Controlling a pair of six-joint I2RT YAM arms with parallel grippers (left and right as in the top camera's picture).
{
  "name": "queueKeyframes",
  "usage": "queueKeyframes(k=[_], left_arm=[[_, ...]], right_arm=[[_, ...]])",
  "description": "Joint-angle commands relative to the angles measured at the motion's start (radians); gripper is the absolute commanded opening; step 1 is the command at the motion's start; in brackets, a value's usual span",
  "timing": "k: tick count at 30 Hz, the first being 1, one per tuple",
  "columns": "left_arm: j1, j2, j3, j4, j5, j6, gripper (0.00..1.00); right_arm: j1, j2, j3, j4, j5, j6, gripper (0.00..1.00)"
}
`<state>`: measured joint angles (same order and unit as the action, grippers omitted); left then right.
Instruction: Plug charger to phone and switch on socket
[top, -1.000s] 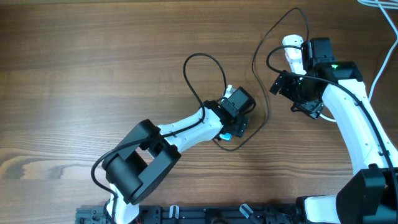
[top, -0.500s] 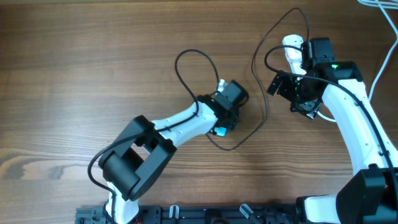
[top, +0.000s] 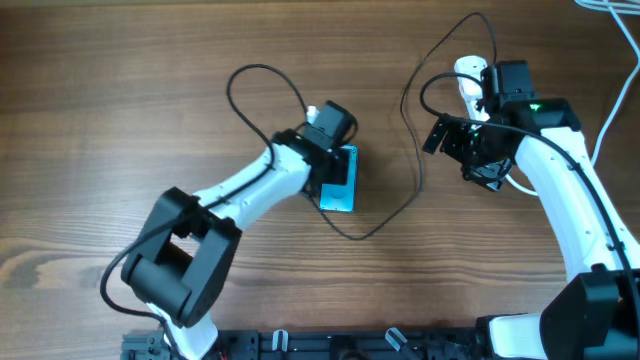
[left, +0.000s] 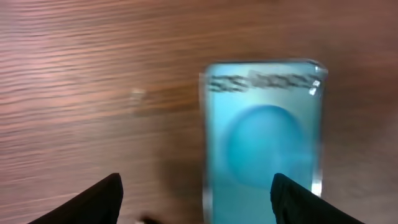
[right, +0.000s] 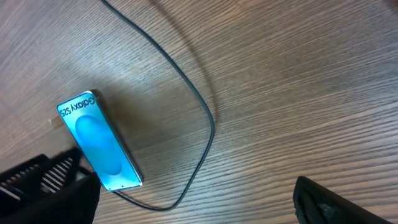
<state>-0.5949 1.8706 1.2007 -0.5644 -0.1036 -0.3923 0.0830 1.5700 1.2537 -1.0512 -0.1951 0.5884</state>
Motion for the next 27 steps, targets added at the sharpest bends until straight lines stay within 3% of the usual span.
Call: queueKeyframes(k=[1,2,6,11,16,27], left_arm=[[0.063,-0.017,-0.007,-0.022,0.008,-0.042,0.67],[0.071,-0.017,-0.007,-0.033,0.008,-0.042,0.63],[0.069,-0.017,-0.007,-0.103,0.008,-0.034,0.22],[0.035,-0.016,-0.007,-0.107,0.070,-0.035,0.05],[-0.016,-0.016,-0.007,-0.069,0.201,-0.079,0.04],[-0.158,0.033,-0.007,-0.040,0.204,-0.095,0.04]], right_arm=[[0.016,-0.003,0.001,-0.006,-0.016,-0.013,1.00],[0.017,-0.003,0.001,-0.014,-0.016,-0.014,1.00],[0.018,-0.003,0.001,-0.036,-0.011,-0.044,1.00],[0.018,-0.003,0.001,-0.045,0.012,-0.065,1.00],[0.018,-0.003,0.001,-0.046,0.071,-0.060,1.00],[0.018,-0.003,0.001,-0.059,0.102,-0.038,1.00]])
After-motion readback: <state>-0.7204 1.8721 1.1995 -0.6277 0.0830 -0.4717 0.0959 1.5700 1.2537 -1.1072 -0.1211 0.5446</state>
